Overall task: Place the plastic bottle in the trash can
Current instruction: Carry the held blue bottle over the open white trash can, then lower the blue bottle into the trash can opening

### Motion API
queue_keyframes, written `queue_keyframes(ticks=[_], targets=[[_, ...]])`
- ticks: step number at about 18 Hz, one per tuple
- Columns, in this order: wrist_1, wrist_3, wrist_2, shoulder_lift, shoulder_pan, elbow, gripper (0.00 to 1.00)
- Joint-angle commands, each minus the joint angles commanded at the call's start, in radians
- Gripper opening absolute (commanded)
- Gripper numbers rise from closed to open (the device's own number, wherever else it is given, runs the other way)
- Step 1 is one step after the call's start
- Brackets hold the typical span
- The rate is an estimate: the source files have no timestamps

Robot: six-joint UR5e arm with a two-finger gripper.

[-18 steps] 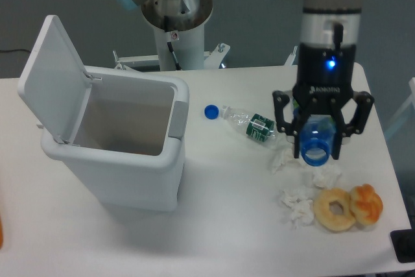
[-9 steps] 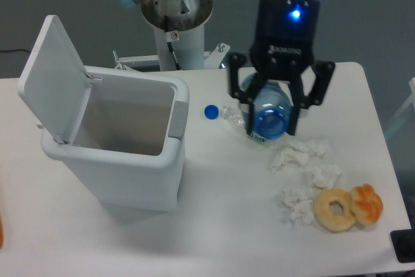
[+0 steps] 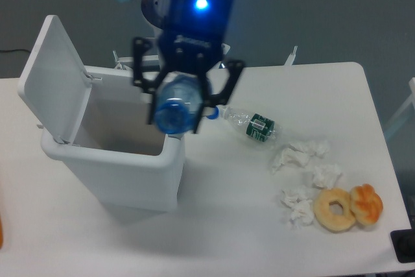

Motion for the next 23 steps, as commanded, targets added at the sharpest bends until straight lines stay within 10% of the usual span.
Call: queue_keyframes(ticks=[23], targets=[[0.064, 0.009, 0.000, -0.041, -0.069, -0.109, 0.15]])
